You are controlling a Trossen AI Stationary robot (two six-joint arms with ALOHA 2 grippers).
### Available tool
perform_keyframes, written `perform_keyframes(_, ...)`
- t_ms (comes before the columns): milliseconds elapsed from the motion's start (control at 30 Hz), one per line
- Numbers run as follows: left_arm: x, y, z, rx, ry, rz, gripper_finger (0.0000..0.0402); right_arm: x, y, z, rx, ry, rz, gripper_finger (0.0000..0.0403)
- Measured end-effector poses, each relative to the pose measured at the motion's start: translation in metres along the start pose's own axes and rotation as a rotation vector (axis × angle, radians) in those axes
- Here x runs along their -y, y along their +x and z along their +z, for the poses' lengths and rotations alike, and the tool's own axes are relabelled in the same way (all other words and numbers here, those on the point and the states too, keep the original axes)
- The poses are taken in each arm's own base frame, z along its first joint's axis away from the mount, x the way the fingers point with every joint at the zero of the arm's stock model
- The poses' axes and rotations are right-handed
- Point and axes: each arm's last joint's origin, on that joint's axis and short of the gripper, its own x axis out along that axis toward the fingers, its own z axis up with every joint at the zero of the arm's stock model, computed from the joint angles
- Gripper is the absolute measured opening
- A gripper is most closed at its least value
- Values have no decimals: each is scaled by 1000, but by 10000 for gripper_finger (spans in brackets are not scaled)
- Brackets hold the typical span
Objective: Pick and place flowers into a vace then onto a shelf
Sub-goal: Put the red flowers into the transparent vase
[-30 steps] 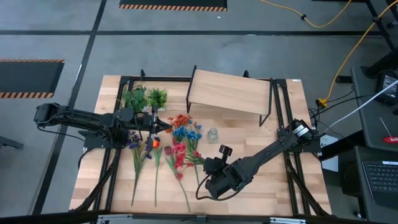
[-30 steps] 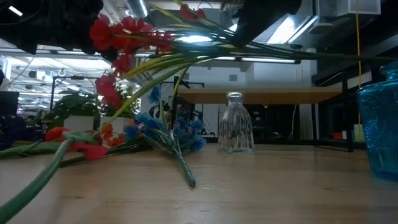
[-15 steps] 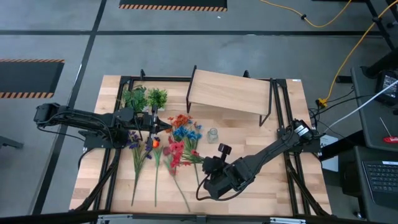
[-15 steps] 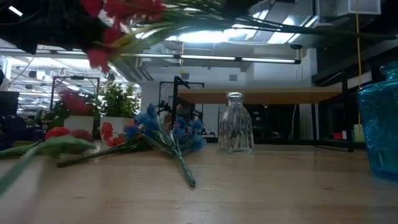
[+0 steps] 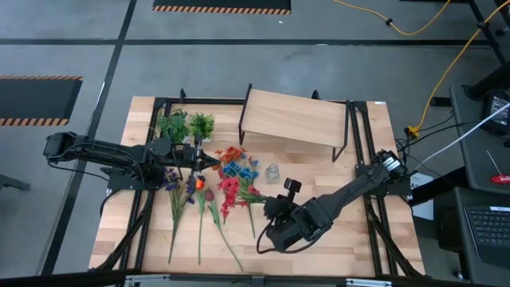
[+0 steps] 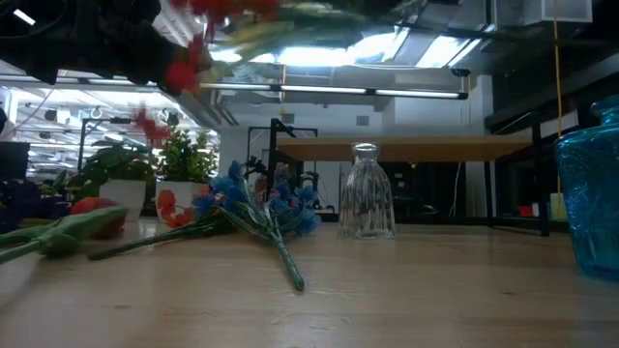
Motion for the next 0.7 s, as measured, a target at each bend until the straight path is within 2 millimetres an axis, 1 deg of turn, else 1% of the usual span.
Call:
perform_keyframes(133,0,0,0,0,0,0,3,12,-14,5,26,-2,21,0)
perform_keyframes(233,0,0,0,0,0,0,3,22,-21,10,34,-11,37,0)
perform_keyframes(400,0,0,0,0,0,0,3,44,-15,15,21,-23,32,0)
perform_keyframes(567,0,0,0,0,0,0,3,74,-4,12,25,-1,19,0)
perform_keyframes(700,0,0,0,-1,0,0,3,98,-6,6,110,34,49,0)
